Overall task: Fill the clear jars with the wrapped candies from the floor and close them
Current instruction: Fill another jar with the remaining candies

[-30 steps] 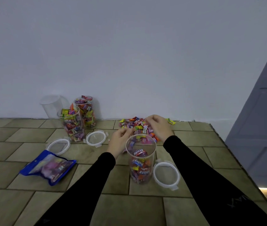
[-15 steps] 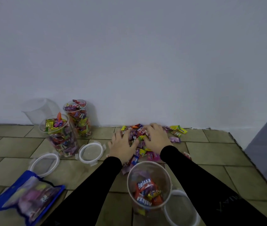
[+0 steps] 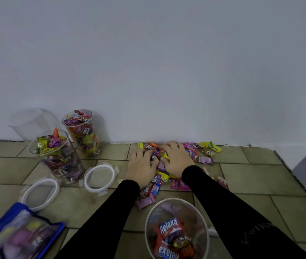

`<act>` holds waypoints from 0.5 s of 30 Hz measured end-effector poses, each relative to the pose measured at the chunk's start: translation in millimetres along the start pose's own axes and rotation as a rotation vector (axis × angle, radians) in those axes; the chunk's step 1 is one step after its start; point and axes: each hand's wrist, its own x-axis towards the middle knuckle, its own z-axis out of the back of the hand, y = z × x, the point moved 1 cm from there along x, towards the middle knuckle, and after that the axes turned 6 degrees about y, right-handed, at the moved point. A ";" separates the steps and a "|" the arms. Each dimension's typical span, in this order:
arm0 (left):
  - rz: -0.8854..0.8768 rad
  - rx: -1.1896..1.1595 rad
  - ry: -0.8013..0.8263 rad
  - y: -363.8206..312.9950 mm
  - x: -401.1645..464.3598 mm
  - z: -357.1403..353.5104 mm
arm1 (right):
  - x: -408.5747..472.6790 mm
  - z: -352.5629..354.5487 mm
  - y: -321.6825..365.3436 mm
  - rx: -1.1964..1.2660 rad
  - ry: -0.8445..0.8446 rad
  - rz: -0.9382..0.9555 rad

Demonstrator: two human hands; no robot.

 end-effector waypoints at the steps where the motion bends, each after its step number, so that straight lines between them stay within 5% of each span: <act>1: 0.002 -0.001 0.009 -0.8 -1.0 1.0 | -2.1 -1.0 0.2 0.013 0.001 -0.012; 15: 0.019 0.088 0.153 -12.7 -27.2 4.6 | -44.0 17.1 16.5 -0.123 0.151 -0.093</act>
